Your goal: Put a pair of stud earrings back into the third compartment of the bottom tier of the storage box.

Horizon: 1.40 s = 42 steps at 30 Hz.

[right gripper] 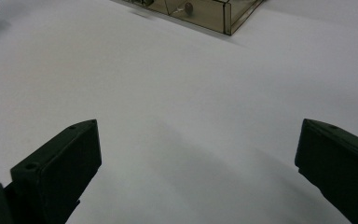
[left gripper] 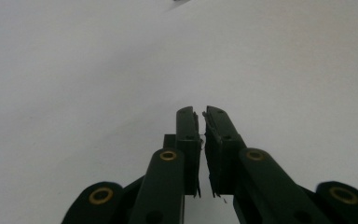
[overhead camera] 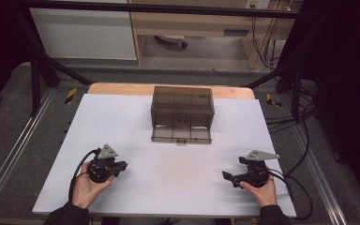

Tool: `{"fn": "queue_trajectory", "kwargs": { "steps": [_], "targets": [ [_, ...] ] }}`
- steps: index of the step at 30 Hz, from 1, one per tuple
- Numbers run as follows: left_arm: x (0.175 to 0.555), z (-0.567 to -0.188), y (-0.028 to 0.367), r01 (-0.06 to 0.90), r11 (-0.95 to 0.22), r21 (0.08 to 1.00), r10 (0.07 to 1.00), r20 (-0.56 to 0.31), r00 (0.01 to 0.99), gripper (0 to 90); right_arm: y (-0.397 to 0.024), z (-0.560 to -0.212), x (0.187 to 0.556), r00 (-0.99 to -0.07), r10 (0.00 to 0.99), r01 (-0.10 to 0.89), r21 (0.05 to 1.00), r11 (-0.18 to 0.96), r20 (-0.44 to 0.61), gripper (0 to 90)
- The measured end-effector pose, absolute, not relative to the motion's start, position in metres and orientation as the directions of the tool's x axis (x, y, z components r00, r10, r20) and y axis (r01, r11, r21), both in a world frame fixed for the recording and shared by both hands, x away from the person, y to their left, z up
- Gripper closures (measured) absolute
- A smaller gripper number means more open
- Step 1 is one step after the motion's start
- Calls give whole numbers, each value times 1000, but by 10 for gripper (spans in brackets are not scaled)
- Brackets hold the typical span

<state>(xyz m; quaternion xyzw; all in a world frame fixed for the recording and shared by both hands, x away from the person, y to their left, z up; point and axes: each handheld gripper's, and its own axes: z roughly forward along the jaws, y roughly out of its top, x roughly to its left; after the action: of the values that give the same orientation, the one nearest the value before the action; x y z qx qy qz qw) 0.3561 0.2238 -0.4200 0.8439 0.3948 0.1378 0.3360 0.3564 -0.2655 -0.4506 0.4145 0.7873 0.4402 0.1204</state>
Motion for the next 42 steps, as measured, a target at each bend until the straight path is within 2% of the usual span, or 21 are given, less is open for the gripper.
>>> {"fn": "queue_trajectory", "kwargs": {
  "steps": [42],
  "targets": [
    [405,-398,111,498,-493,713,663,-63,746,839,-266,-450,356,-625,761,549,792,267,176,8]
  ]
}}
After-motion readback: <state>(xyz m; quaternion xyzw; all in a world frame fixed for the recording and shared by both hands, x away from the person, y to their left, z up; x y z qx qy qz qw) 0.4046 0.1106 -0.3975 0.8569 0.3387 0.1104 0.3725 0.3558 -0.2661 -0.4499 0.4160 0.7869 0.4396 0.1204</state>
